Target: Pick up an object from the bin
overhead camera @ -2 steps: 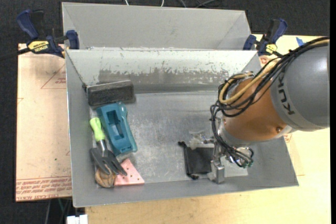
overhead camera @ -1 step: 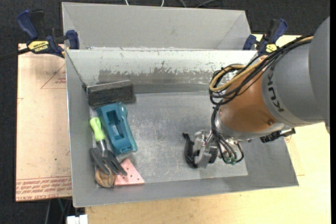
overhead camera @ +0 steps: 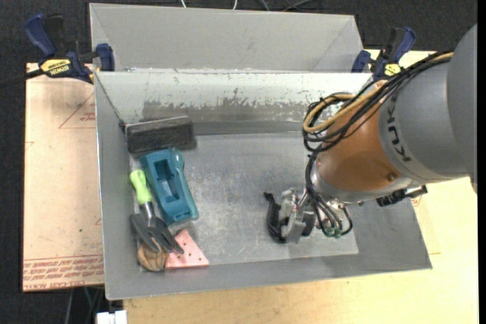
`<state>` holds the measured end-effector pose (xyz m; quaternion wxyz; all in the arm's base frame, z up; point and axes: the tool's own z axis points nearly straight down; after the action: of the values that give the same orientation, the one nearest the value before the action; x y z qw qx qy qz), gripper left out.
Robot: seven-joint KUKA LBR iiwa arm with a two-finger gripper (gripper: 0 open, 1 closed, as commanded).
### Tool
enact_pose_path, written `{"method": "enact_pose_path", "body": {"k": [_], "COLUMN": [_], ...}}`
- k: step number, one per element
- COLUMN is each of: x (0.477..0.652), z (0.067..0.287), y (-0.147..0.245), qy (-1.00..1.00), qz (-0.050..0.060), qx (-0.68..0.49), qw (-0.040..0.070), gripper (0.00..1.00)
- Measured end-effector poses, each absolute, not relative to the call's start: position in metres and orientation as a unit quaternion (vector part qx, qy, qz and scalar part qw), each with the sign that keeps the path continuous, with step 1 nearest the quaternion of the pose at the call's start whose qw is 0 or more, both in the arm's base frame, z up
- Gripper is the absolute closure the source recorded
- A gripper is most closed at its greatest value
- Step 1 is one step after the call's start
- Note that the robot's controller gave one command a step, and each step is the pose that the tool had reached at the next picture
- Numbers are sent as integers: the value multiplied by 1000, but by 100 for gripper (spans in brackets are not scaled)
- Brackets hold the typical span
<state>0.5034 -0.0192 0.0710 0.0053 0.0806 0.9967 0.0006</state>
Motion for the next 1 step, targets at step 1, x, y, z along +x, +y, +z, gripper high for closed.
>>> {"method": "enact_pose_path", "body": {"k": [1], "x": [500], "z": [106], "y": [-11], "qy": [993], "qz": [1], "qx": [119], "qw": [5], "gripper": [100]}}
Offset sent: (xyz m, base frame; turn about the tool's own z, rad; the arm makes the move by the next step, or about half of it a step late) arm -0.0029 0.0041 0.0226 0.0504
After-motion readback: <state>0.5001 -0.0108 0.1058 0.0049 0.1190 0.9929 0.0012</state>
